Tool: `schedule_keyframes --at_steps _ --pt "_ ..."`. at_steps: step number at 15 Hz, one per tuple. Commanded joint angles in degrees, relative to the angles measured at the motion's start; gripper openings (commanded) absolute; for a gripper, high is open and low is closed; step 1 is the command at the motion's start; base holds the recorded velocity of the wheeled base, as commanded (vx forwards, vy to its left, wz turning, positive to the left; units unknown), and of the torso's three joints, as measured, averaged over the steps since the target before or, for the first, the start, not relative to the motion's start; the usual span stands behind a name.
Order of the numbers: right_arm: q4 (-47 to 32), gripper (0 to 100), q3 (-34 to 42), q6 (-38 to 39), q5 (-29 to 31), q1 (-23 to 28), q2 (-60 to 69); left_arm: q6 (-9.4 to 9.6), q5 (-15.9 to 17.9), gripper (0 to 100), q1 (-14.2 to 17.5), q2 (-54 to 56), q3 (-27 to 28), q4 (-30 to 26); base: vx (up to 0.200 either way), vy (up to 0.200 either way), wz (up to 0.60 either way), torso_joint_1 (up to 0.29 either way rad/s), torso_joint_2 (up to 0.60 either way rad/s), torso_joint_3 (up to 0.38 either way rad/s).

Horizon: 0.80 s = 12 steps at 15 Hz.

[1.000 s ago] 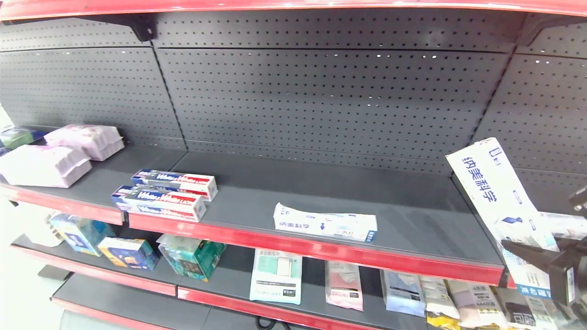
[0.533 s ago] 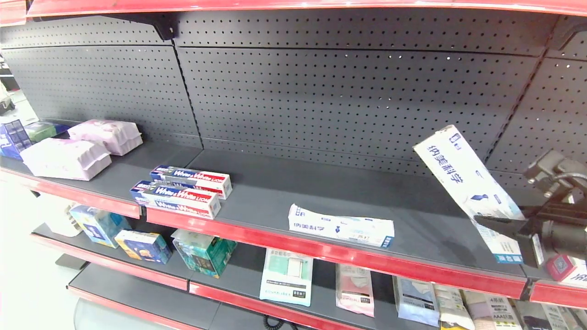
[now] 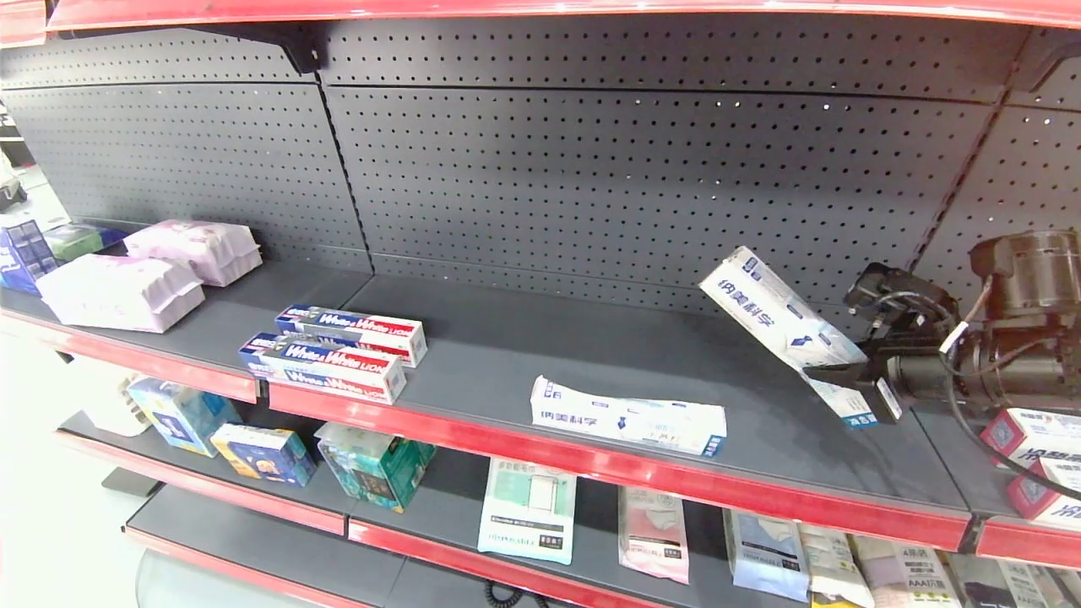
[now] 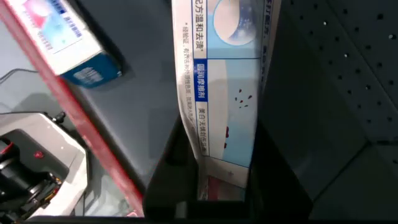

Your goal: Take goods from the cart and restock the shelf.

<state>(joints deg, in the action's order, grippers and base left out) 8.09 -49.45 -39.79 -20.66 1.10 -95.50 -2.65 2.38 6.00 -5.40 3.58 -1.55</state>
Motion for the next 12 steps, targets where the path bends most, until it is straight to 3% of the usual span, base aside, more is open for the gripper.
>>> schedule_keyframes --at_steps 1,5,6,7,8,9,11,12 --pt "0.0 0 -1.4 0.0 -0.2 -0.3 -2.8 0.01 -0.2 100 0.2 -0.1 0.8 0.1 0.000 0.000 0.00 0.000 0.00 0.000" --pt "0.0 0 -0.8 -0.4 -0.2 0.0 -2.5 0.27 -0.4 100 0.2 -0.1 -0.4 0.1 0.000 0.000 0.00 0.000 0.00 0.000" --pt "0.0 0 -1.2 -0.5 -0.2 0.0 -2.2 0.18 -2.8 100 0.2 -0.1 -2.0 0.2 0.000 0.000 0.00 0.000 0.00 0.000" --pt "0.0 0 -1.2 -0.5 -0.2 0.0 -2.2 0.18 -2.8 100 0.2 -0.1 -2.0 0.2 0.000 0.000 0.00 0.000 0.00 0.000" --pt "0.0 0 -1.7 -0.4 -0.2 0.0 -2.1 0.27 -6.3 100 0.2 -0.1 -2.1 0.2 0.000 0.000 0.00 0.000 0.00 0.000" --pt "0.0 0 -1.8 -0.4 -0.2 0.0 -2.1 0.01 -6.2 100 0.2 -0.1 -2.4 0.5 0.000 0.000 0.00 0.000 0.00 0.000" --pt "0.0 0 -1.2 -0.4 -0.2 0.3 -2.1 1.33 0.4 100 -1.1 -0.1 -3.4 1.4 0.000 0.000 0.00 0.000 0.00 0.000" --pt "0.0 0 -1.1 -0.4 -0.2 0.5 -2.1 2.38 0.7 100 -6.0 0.6 -3.5 1.4 0.000 0.000 0.00 0.000 0.00 0.000"
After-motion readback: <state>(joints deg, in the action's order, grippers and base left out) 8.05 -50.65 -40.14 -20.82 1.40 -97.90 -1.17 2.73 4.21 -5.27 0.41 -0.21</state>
